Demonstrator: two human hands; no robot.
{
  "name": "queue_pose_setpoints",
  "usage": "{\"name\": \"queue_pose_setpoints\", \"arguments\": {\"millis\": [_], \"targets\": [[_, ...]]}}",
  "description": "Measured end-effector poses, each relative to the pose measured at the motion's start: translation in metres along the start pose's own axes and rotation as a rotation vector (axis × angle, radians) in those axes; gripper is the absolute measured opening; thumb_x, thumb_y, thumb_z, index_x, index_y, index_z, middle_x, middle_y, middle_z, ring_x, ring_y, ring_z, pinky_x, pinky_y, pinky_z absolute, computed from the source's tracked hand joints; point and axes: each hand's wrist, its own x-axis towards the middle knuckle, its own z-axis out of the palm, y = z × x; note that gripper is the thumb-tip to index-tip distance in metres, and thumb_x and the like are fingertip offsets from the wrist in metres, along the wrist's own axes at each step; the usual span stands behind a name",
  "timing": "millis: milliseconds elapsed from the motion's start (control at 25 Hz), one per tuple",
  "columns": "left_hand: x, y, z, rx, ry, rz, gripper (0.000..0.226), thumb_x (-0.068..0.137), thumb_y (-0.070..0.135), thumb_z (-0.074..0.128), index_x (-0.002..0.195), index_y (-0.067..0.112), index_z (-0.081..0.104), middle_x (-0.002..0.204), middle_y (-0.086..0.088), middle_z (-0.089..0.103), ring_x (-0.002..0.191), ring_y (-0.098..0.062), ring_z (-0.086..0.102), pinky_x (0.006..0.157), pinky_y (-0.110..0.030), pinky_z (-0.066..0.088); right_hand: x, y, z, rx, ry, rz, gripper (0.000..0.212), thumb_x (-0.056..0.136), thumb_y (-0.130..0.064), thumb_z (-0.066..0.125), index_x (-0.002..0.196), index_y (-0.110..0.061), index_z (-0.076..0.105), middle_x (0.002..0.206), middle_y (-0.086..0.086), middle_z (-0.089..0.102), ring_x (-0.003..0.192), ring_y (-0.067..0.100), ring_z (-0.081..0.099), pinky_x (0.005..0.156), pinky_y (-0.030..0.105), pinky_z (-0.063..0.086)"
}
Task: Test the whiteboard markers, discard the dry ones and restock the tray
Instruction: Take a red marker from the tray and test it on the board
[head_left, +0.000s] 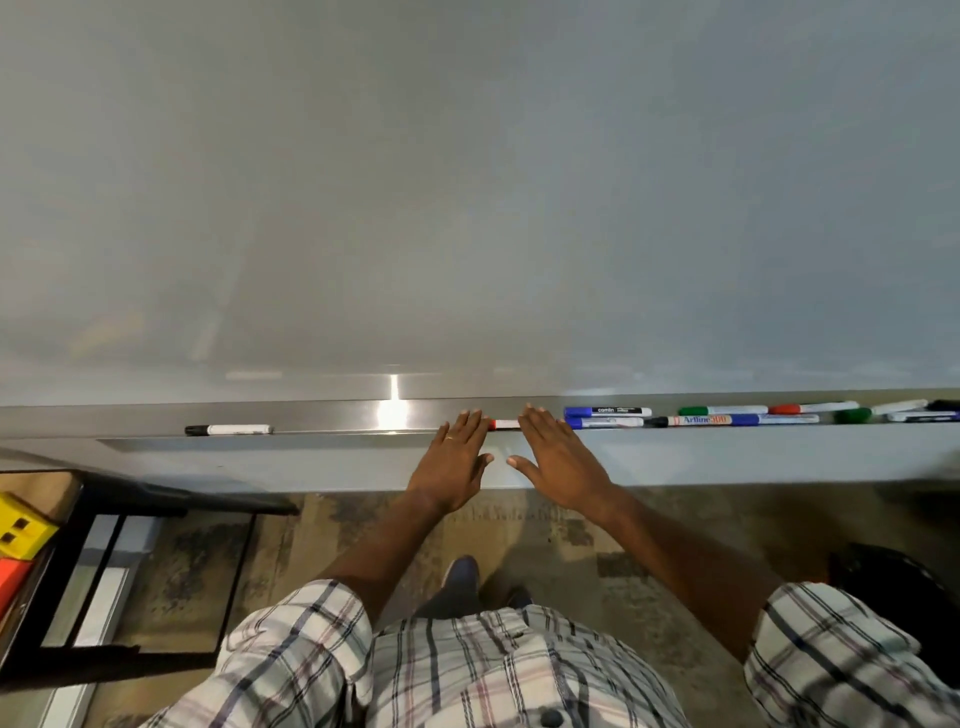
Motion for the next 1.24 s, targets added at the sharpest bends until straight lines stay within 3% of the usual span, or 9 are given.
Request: {"name": "queue_pose_setpoints", "arguments": {"millis": [160,280,440,560,760,960,1120,1240], "targets": [[0.005,-0.002,-0.006,-0.08,0.055,0.033,0.054,0.105,0.027,0.05,0.156,0.021,0.033,0.162,-0.006,0.035,0.147,-0.026,0.036,0.122,-0.038,0.028,0.014,-0.007,-0.004,-0.057,0.116,-0.073,0.056,0.105,-0.036,0.05,0.153,-0.012,0.036,0.16,0.009,0.037,0.149,0.026,0.033,0.126,0.042,0.019],[0.012,-0.008,-0.016,-0.115,0.092,0.044,0.047,0.1,0.018,0.06,0.146,0.021,0.048,0.145,-0.005,0.055,0.129,-0.024,0.054,0.109,-0.035,0.045,0.026,-0.015,-0.009,-0.116,0.165,-0.006,0.044,0.1,-0.029,0.061,0.14,-0.015,0.053,0.145,0.007,0.055,0.134,0.025,0.051,0.117,0.04,0.034],[0.022,-0.016,-0.027,-0.091,0.115,0.081,0.036,0.1,0.012,0.059,0.136,0.017,0.06,0.124,-0.007,0.068,0.108,-0.024,0.063,0.094,-0.029,0.049,0.036,-0.023,-0.014,-0.176,0.174,0.024,0.028,0.092,-0.023,0.071,0.119,-0.017,0.067,0.121,0.005,0.069,0.111,0.022,0.063,0.103,0.036,0.048],[0.017,-0.018,-0.035,-0.168,0.2,0.099,0.032,0.102,0.016,0.058,0.133,0.017,0.063,0.117,-0.007,0.07,0.103,-0.023,0.064,0.088,-0.022,0.044,0.034,-0.027,-0.021,-0.116,0.23,0.035,0.027,0.089,-0.021,0.074,0.115,-0.018,0.069,0.116,0.004,0.071,0.105,0.02,0.065,0.099,0.034,0.051],[0.015,-0.012,-0.055,-0.337,0.235,0.235,0.028,0.104,0.022,0.054,0.129,0.014,0.064,0.115,-0.008,0.069,0.1,-0.021,0.063,0.09,-0.026,0.049,0.018,-0.031,-0.038,-0.103,0.308,-0.006,0.032,0.092,-0.025,0.071,0.122,-0.016,0.066,0.123,0.006,0.07,0.109,0.023,0.066,0.108,0.038,0.045],[0.024,0.005,-0.081,-0.327,0.252,0.4,0.031,0.106,0.029,0.048,0.128,0.014,0.063,0.113,-0.007,0.069,0.098,-0.018,0.062,0.088,-0.024,0.049,-0.01,-0.02,-0.075,-0.097,0.407,-0.092,0.025,0.101,-0.027,0.058,0.12,-0.012,0.065,0.109,0.007,0.073,0.092,0.026,0.066,0.081,0.036,0.049],[0.029,0.02,-0.1,-0.218,0.31,0.515,0.028,0.101,0.015,0.057,0.129,0.009,0.063,0.115,-0.013,0.069,0.1,-0.026,0.064,0.09,-0.029,0.047,-0.031,-0.017,-0.107,-0.075,0.346,-0.041,0.036,0.105,-0.04,0.044,0.127,-0.016,0.06,0.115,0.004,0.07,0.096,0.023,0.066,0.083,0.033,0.051],[0.033,0.033,-0.114,-0.083,0.344,0.612,0.038,0.093,0.001,0.067,0.13,0.01,0.063,0.116,-0.013,0.069,0.101,-0.028,0.063,0.084,-0.033,0.053,-0.04,-0.014,-0.129,-0.133,0.305,0.039,0.04,0.104,-0.051,0.039,0.127,-0.022,0.056,0.112,0.0,0.071,0.091,0.021,0.069,0.076,0.03,0.051]]}}
